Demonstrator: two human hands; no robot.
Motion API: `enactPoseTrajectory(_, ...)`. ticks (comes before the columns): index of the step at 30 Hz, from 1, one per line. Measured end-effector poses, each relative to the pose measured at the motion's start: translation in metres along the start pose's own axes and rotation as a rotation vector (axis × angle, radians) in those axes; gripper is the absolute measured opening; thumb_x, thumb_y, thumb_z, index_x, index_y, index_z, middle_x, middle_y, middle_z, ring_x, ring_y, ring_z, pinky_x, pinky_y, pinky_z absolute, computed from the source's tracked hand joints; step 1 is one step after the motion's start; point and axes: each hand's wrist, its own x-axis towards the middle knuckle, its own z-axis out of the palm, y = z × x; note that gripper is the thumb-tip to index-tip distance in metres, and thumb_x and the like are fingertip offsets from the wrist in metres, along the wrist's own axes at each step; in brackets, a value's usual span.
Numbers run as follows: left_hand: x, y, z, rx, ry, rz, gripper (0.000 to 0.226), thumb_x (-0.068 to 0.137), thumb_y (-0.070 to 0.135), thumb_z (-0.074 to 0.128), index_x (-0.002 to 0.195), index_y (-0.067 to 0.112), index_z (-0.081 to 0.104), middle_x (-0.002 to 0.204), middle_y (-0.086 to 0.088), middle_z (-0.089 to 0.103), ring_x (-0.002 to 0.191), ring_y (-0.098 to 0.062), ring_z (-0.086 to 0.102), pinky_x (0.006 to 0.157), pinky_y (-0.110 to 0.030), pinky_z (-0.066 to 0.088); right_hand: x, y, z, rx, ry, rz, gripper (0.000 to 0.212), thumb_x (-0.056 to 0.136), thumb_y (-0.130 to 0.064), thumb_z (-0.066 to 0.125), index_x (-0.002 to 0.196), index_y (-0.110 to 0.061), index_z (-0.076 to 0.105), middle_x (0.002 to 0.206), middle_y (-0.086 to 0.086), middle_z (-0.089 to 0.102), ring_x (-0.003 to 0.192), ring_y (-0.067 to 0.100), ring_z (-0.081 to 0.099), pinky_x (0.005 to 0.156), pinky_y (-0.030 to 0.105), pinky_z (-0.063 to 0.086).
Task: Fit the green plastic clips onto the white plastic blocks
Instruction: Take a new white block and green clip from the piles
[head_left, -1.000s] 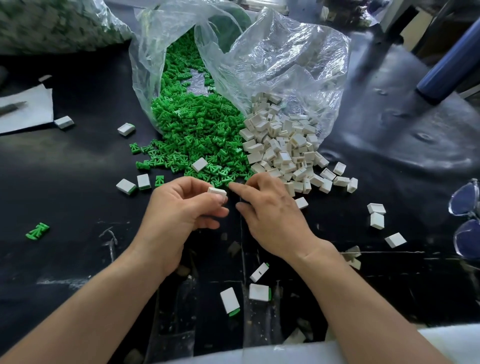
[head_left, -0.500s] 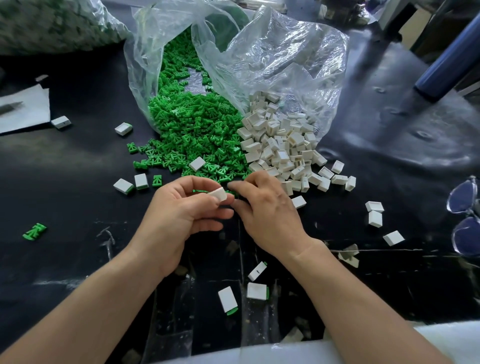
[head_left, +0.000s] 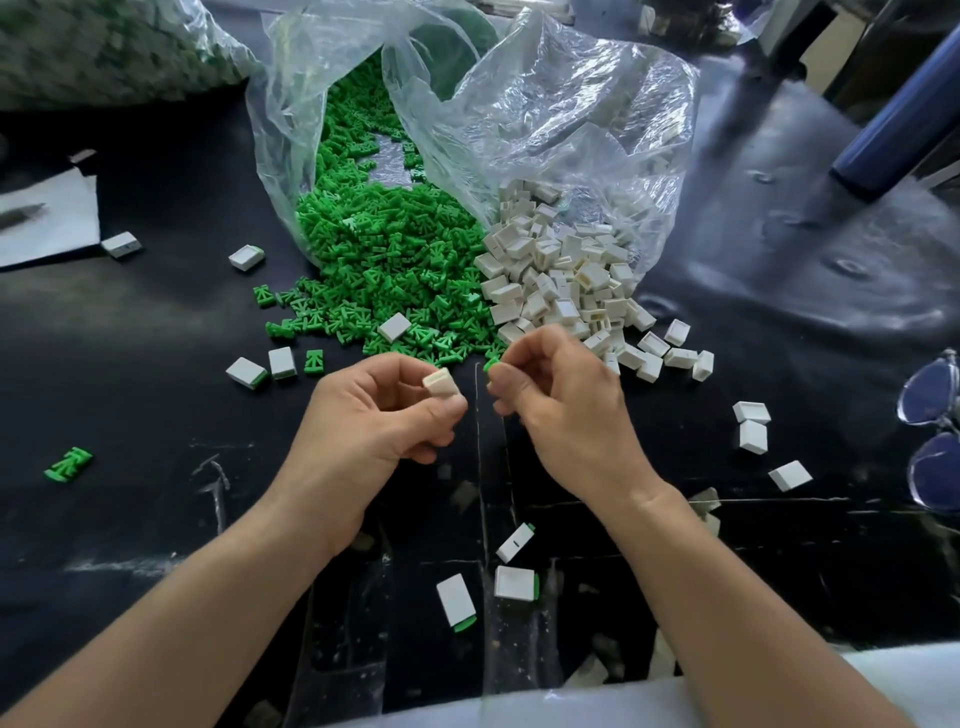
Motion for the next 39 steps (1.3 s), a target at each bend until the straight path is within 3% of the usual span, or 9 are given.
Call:
enactPoseTrajectory(3, -0.0007, -0.0018, 0.0002, 0.047, 0.022, 0.055, 0.010, 0.054, 0.024, 0.074, 0.061, 0.018, 0.070, 0.055, 0.004, 0.060, 0.047, -0.002, 0.050, 0.044, -0.014, 0.042, -0.0016, -0.0016, 0.0020, 0.068, -0.018, -0.019, 0.026, 0.085, -0.011, 0.063, 0.074, -0.029, 0.049, 0.071, -0.006, 0.057, 0.071, 0.020, 0.061, 0.073, 0.040, 0.051)
enactPoseTrajectory(6, 0.0001, -0.0038, -0.0009, 0.117, 0.053, 0.069, 0.008, 0.066, 0.014, 0.076, 0.063, 0.020, 0.072, 0.058, 0.003, 0.065, 0.051, -0.004, 0.055, 0.046, -0.015, 0.045, -0.0028, -0.0041, 0.0022, 0.156, -0.032, -0.074, 0.026, 0.084, -0.007, 0.062, 0.077, -0.030, 0.051, 0.074, -0.009, 0.055, 0.074, 0.021, 0.058, 0.074, 0.043, 0.051)
enactPoseTrajectory(10, -0.0003, -0.0049, 0.0026, 0.113, 0.028, 0.061, 0.016, 0.081, 0.006, 0.065, 0.079, 0.020, 0.071, 0.073, -0.002, 0.073, 0.063, -0.012, 0.068, 0.054, -0.018, 0.054, -0.0047, -0.0055, 0.0021, 0.185, -0.093, -0.134, 0.024, 0.083, -0.008, 0.060, 0.080, -0.031, 0.052, 0.077, -0.010, 0.055, 0.071, 0.008, 0.054, 0.069, 0.025, 0.048)
enactPoseTrajectory(14, -0.0013, -0.0009, 0.0032, 0.058, 0.040, 0.093, 0.012, 0.076, 0.006, 0.066, 0.080, 0.017, 0.070, 0.070, -0.001, 0.073, 0.065, -0.012, 0.070, 0.054, -0.018, 0.054, -0.0058, -0.0051, 0.0021, 0.152, -0.109, -0.145, 0.030, 0.085, -0.003, 0.061, 0.079, -0.031, 0.052, 0.076, -0.013, 0.054, 0.069, 0.000, 0.052, 0.066, 0.014, 0.043)
enactPoseTrajectory(18, -0.0026, 0.0016, 0.0024, 0.029, 0.043, 0.105, 0.012, 0.065, 0.018, 0.069, 0.076, 0.014, 0.068, 0.067, -0.005, 0.072, 0.057, -0.014, 0.068, 0.050, -0.019, 0.053, -0.0067, -0.0040, 0.0024, 0.122, -0.101, -0.161, 0.032, 0.084, -0.003, 0.061, 0.080, -0.033, 0.051, 0.074, -0.013, 0.054, 0.070, 0.000, 0.052, 0.066, 0.016, 0.045)
enactPoseTrajectory(23, -0.0009, -0.0032, 0.0021, 0.095, 0.017, 0.115, 0.018, 0.077, 0.004, 0.067, 0.073, 0.021, 0.071, 0.070, -0.007, 0.071, 0.057, -0.011, 0.066, 0.051, -0.018, 0.052, -0.0053, -0.0040, -0.0003, 0.162, -0.049, -0.116, 0.029, 0.086, -0.005, 0.061, 0.088, -0.034, 0.055, 0.081, -0.014, 0.058, 0.076, 0.000, 0.056, 0.075, 0.021, 0.050)
enactPoseTrajectory(28, -0.0020, -0.0026, 0.0022, 0.125, 0.015, 0.123, 0.011, 0.065, 0.025, 0.068, 0.075, 0.021, 0.071, 0.066, 0.002, 0.070, 0.058, -0.004, 0.063, 0.054, -0.015, 0.051, -0.0059, -0.0067, -0.0015, 0.182, -0.090, -0.092, 0.023, 0.083, -0.008, 0.066, 0.082, -0.030, 0.062, 0.074, -0.012, 0.061, 0.070, 0.002, 0.059, 0.070, 0.020, 0.051)
enactPoseTrajectory(33, -0.0016, -0.0025, 0.0022, 0.130, 0.020, 0.124, 0.010, 0.063, 0.028, 0.067, 0.071, 0.024, 0.072, 0.061, 0.004, 0.068, 0.054, -0.001, 0.059, 0.052, -0.014, 0.049, -0.0061, -0.0058, -0.0036, 0.168, -0.117, -0.121, 0.014, 0.084, -0.003, 0.063, 0.092, -0.011, 0.071, 0.075, -0.015, 0.062, 0.073, 0.001, 0.059, 0.074, 0.024, 0.053)
enactPoseTrajectory(39, -0.0027, -0.0042, -0.0012, 0.237, -0.016, 0.180, 0.017, 0.060, 0.043, 0.067, 0.074, 0.035, 0.074, 0.063, 0.005, 0.068, 0.054, -0.004, 0.057, 0.053, -0.017, 0.048, -0.0060, -0.0034, -0.0052, 0.122, -0.133, -0.108, 0.015, 0.084, -0.006, 0.064, 0.097, -0.010, 0.070, 0.075, -0.014, 0.062, 0.071, 0.000, 0.060, 0.071, 0.019, 0.051)
